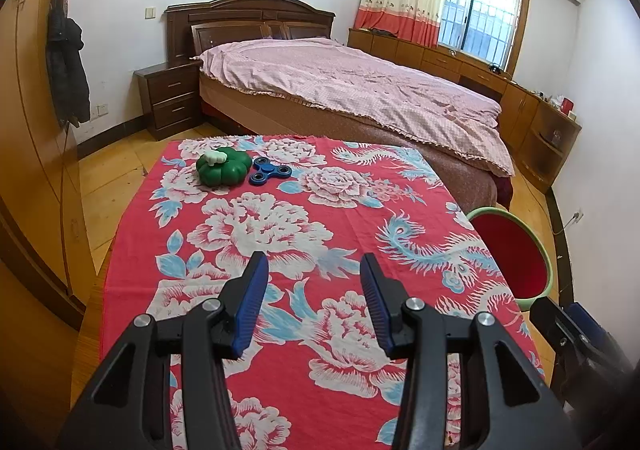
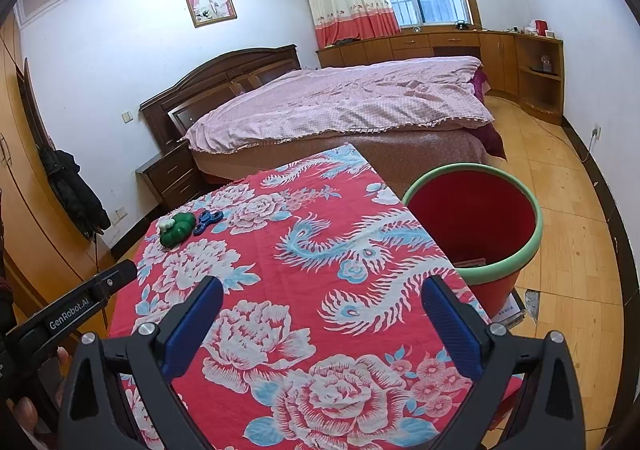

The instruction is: Collect trash

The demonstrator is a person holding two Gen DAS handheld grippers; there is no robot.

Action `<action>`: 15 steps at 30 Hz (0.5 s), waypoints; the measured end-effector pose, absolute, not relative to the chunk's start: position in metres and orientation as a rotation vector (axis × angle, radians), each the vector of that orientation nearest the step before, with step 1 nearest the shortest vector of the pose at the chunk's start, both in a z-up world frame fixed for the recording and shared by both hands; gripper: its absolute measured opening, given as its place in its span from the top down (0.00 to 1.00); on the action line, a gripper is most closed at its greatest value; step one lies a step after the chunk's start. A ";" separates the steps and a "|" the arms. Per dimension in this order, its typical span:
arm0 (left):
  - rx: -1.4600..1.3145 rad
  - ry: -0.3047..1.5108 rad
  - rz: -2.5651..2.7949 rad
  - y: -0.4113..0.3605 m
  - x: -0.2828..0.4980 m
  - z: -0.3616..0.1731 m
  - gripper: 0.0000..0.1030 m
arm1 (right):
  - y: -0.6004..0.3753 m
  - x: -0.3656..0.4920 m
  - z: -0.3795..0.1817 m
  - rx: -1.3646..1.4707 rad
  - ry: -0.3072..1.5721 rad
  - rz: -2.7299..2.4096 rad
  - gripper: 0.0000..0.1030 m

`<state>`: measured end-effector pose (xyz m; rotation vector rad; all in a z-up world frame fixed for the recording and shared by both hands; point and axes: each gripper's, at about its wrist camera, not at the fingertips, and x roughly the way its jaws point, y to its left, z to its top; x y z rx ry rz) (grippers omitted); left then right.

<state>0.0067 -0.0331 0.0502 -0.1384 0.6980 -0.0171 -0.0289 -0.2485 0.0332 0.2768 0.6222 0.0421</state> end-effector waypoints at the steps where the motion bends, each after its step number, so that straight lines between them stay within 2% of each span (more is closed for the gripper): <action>1: -0.139 0.697 -0.017 -0.033 0.007 0.050 0.54 | -0.248 -0.029 0.033 0.276 0.622 0.041 0.02; 15: -0.138 0.697 -0.014 -0.033 0.007 0.050 0.54 | -0.247 -0.029 0.033 0.280 0.625 0.044 0.02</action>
